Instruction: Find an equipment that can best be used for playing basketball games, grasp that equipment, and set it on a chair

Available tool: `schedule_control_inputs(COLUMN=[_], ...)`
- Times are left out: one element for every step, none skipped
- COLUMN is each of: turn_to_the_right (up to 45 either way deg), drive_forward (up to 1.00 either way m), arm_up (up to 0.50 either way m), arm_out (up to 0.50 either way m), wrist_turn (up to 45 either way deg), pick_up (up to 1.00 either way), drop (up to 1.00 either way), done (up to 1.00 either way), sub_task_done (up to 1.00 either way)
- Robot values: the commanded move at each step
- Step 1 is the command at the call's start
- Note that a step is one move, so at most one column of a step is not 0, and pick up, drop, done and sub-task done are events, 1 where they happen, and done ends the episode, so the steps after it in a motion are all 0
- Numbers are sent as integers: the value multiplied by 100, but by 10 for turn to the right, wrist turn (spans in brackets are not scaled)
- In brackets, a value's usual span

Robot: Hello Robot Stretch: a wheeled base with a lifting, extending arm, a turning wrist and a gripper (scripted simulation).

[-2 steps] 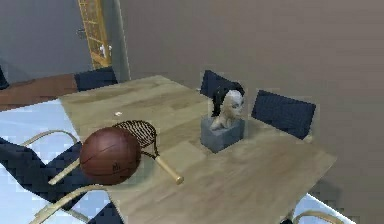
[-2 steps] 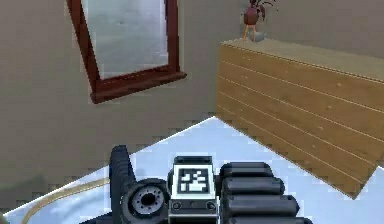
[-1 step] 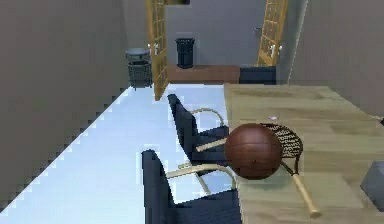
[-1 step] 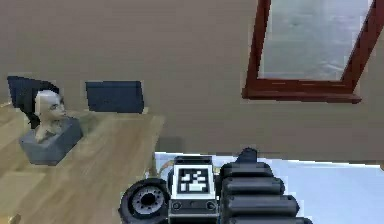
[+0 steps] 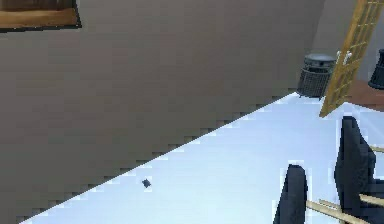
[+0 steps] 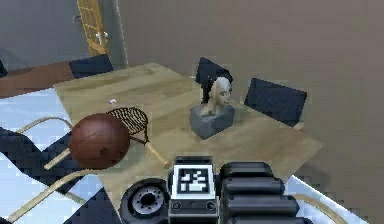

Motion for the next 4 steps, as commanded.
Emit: schedule_control_inputs(turn_to_the_right=[-210, 0, 0, 0], drive_forward=[0, 0, 0, 0], arm_up=[0, 0, 0, 0], arm_out=[0, 32, 0, 0], wrist_turn=[0, 0, 450, 450], pick_up=[0, 0, 0, 0], drop=[0, 0, 0, 0], done=[0, 0, 0, 0], sub_task_done=[0, 0, 0, 0])
